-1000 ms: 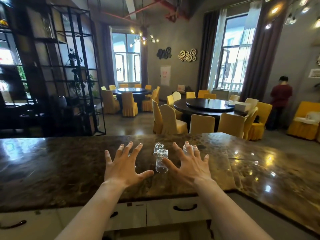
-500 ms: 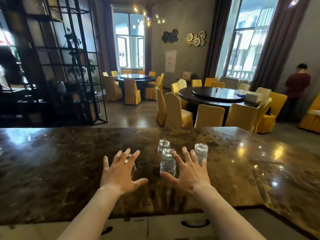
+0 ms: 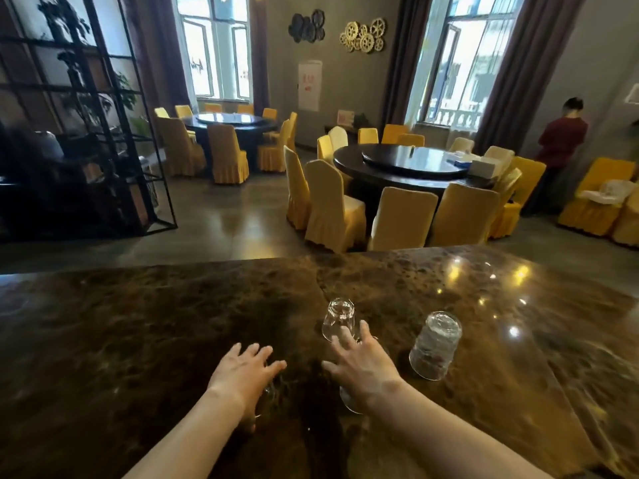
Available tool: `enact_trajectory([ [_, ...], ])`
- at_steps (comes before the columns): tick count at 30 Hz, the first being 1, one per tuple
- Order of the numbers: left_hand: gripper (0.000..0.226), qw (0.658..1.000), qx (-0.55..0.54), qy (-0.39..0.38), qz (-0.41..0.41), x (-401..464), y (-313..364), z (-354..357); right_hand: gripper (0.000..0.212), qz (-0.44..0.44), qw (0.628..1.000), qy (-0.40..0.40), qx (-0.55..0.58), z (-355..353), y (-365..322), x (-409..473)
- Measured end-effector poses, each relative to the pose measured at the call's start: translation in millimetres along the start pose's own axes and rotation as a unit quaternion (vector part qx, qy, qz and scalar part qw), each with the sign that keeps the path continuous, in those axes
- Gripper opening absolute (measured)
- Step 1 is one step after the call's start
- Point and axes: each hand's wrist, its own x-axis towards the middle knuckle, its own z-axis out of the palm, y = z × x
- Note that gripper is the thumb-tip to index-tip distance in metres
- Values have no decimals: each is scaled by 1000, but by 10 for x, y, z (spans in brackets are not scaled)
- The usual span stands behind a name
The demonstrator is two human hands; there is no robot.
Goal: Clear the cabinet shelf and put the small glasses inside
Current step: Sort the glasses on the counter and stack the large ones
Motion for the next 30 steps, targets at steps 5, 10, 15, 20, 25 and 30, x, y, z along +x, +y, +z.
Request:
enact_trajectory([
  [5,74,998,59,32,14,124,32,-28,45,-23,993,-16,-113,-6,-5,115],
  [10,67,992,-84,90,-27,136,-36,-17,29,-6,998,50,-30,39,222,127],
  [15,80,801,-520,267,-127,0,-9,115,68,105,900,195,376,388,541,-134],
  [20,88,627,-689,335,-142,134,168,260,78,134,631,257,719,591,313,-146],
  [25,83,611,-697,339,-164,251,328,357,79,144,579,292,748,812,128,2],
  [30,87,656,-656,327,-182,325,416,488,81,158,591,276,741,1038,171,68],
])
